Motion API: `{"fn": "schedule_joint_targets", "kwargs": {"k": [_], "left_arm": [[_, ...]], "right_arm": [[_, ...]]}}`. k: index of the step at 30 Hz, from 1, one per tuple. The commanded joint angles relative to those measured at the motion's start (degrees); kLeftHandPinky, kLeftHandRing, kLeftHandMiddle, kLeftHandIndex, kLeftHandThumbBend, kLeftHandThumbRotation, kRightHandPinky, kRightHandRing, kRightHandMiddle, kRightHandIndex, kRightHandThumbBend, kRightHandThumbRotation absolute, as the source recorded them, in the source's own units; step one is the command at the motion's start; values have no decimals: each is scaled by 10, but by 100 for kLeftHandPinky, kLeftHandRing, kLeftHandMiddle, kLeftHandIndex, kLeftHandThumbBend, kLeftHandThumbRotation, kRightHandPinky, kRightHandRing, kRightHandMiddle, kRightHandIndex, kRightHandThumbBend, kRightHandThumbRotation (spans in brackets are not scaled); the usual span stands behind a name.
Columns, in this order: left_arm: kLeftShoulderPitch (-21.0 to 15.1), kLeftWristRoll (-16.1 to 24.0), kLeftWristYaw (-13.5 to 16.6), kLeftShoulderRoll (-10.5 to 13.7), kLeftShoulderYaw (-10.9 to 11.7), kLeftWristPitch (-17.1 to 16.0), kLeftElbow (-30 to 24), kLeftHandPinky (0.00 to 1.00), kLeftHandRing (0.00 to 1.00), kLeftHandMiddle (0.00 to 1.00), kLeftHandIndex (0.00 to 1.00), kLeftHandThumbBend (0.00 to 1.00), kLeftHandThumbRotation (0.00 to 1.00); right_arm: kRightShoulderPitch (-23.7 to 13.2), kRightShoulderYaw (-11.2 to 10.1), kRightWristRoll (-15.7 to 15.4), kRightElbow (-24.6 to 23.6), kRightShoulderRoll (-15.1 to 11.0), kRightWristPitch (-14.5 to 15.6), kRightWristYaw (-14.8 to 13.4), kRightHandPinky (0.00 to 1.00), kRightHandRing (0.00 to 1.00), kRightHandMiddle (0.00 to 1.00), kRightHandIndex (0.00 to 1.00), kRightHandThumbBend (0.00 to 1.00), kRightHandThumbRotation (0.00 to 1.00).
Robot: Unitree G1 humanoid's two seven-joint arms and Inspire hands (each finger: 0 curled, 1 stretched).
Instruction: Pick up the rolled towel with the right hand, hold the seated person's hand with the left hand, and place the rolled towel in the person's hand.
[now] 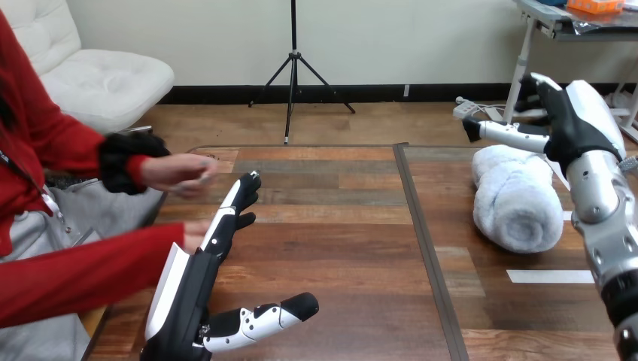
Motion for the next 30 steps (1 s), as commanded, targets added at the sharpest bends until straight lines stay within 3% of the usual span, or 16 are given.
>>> {"fn": "schedule_joint_targets", "kwargs": {"k": [1, 8, 18, 24, 30], "left_arm": [[-24, 1, 5, -1, 4, -17, -12, 85, 93, 94, 95, 100, 54], [-24, -15, -5, 0, -1, -24, -9, 86, 93, 95, 95, 100, 52], [-22, 5, 5, -1, 5, -22, -13, 85, 93, 94, 95, 100, 53], [-21, -1, 0, -1, 1, -22, -13, 85, 92, 94, 95, 100, 53], [-17, -15, -12, 1, -6, -18, -17, 85, 93, 95, 95, 100, 53]], "right_arm": [[-141, 30, -18, 86, -22, 10, 1, 39, 56, 66, 89, 100, 56], [-171, 46, -25, 135, -22, 27, 8, 36, 54, 66, 88, 100, 57], [-205, 78, -38, 187, -19, 60, 21, 33, 53, 66, 83, 100, 59], [-218, 104, -56, 210, -18, 74, 22, 35, 56, 68, 87, 100, 61], [-225, 132, -78, 227, -18, 78, 29, 44, 64, 74, 88, 100, 63]]}}
